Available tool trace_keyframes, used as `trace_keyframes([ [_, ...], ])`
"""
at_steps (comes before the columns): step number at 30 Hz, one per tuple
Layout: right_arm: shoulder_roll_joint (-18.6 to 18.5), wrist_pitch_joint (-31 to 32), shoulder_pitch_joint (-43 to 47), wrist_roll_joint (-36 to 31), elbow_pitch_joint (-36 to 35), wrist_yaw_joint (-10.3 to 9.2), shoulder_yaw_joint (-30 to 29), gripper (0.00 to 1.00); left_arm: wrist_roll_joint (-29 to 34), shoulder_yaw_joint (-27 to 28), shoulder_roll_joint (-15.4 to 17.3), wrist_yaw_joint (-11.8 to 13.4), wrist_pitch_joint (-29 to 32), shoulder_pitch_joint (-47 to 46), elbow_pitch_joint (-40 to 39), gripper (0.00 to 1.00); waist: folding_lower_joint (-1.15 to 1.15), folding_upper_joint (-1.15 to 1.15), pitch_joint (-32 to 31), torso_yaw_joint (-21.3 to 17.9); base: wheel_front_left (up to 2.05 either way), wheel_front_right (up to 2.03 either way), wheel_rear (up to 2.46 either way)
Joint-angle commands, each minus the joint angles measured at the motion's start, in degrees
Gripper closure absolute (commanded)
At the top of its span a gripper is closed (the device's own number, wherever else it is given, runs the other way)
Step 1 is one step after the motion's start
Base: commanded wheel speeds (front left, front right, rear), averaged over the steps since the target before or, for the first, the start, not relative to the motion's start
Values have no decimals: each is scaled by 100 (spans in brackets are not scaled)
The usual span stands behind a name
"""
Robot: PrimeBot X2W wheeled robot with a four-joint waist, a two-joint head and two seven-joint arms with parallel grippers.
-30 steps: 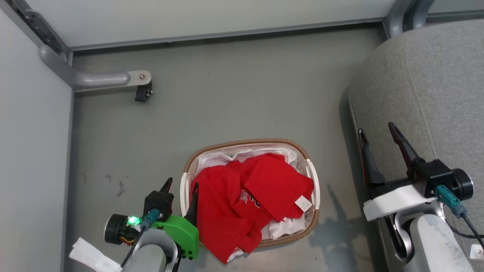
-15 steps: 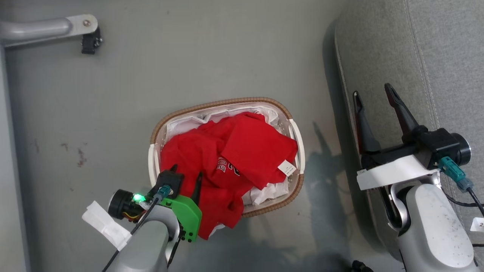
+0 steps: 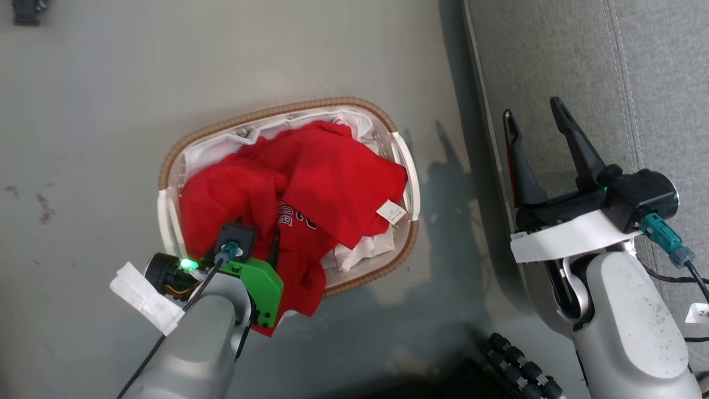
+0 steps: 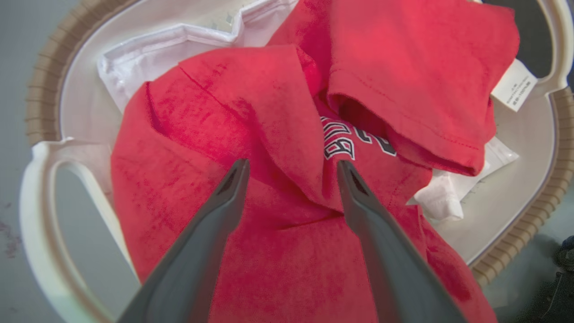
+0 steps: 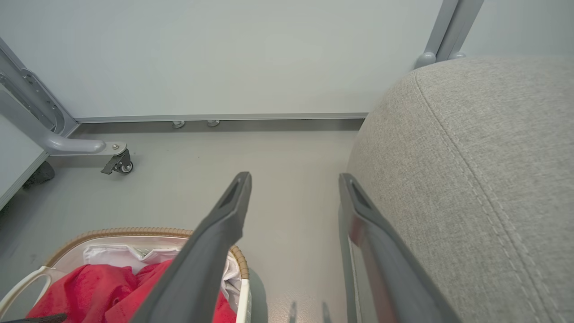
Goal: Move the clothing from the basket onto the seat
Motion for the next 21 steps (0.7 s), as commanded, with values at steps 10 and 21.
trace_keyframes([
  [10, -17, -28, -238, 196, -72, -4, 74, 0, -76, 79, 106, 135, -4, -455, 431, 0, 0, 0, 595, -377, 0, 0, 0],
  [21, -17, -28, -284, 276, -22, -5, 151, 0, -202, 85, 124, 60, 1, -619, 740, 75, 0, 0, 675, -438, 0, 0, 0],
])
